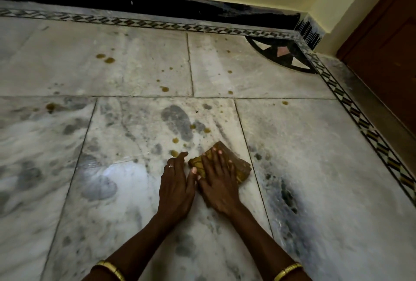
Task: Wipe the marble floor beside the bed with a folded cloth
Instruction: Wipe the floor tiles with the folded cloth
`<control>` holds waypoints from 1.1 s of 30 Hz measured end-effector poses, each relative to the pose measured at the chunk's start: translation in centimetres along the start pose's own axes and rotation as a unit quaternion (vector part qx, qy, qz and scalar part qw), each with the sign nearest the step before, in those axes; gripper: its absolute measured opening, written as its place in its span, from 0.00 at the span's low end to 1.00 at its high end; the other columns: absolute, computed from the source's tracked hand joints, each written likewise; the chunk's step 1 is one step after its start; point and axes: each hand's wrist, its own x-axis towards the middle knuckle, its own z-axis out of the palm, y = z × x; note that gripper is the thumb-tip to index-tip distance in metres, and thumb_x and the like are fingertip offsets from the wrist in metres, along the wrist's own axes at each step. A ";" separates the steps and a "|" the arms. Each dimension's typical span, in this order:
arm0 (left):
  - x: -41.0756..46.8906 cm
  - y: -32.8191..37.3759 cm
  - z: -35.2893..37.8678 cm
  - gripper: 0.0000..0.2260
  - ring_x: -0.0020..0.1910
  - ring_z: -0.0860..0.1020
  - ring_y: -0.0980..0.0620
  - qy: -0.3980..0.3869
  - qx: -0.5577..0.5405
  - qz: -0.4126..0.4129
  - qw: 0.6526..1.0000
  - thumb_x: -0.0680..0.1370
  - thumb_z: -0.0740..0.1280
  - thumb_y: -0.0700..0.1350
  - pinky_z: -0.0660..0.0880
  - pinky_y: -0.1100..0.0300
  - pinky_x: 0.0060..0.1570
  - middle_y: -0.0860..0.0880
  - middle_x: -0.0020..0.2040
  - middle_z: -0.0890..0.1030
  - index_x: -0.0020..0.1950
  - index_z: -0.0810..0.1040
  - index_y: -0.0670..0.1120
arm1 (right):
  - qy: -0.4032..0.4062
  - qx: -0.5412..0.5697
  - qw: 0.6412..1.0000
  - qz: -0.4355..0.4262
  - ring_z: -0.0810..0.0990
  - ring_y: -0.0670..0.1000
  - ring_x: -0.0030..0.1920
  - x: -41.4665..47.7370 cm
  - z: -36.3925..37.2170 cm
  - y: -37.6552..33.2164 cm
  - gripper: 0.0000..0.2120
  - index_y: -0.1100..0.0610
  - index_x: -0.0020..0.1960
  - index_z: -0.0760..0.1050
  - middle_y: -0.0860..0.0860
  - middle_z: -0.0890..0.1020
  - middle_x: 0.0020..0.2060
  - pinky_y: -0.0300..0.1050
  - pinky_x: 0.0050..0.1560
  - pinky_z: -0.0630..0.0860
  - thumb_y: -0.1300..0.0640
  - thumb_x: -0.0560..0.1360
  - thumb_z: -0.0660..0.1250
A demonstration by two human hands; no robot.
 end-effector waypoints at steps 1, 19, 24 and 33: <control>0.4 0.2 0.0 0.22 0.63 0.70 0.47 -0.007 0.018 -0.011 1.000 0.80 0.55 0.57 0.67 0.52 0.62 0.47 0.64 0.71 0.73 0.65 0.52 | -0.017 0.039 0.999 -0.004 0.38 0.47 0.76 -0.1 -0.7 0.1 0.35 0.48 0.77 0.50 0.47 0.43 0.77 0.43 0.71 0.32 0.35 0.74 0.37; 2.3 0.9 -0.5 0.12 0.49 0.71 0.51 -0.013 0.024 0.128 0.991 0.74 0.63 0.55 0.69 0.55 0.43 0.50 0.51 0.73 0.49 0.76 0.48 | 0.071 -0.061 0.982 -0.166 0.75 0.57 0.47 3.7 -8.6 3.0 0.09 0.55 0.42 0.79 0.52 0.81 0.42 0.50 0.43 0.71 0.59 0.63 0.73; 2.7 1.0 -0.7 0.10 0.51 0.73 0.53 -0.028 -0.073 0.122 0.989 0.72 0.66 0.54 0.72 0.55 0.46 0.53 0.50 0.74 0.47 0.76 0.49 | 0.148 -0.037 0.978 -0.142 0.77 0.55 0.37 2.5 -9.6 3.8 0.06 0.54 0.39 0.79 0.52 0.81 0.32 0.46 0.35 0.72 0.56 0.64 0.75; 3.6 2.3 -1.5 0.07 0.52 0.75 0.60 -0.126 -0.166 0.118 0.971 0.71 0.69 0.53 0.69 0.67 0.53 0.54 0.48 0.79 0.46 0.77 0.54 | -0.031 0.109 0.990 -0.084 0.76 0.47 0.34 0.0 -13.7 2.3 0.08 0.51 0.44 0.74 0.44 0.77 0.31 0.43 0.35 0.72 0.56 0.70 0.72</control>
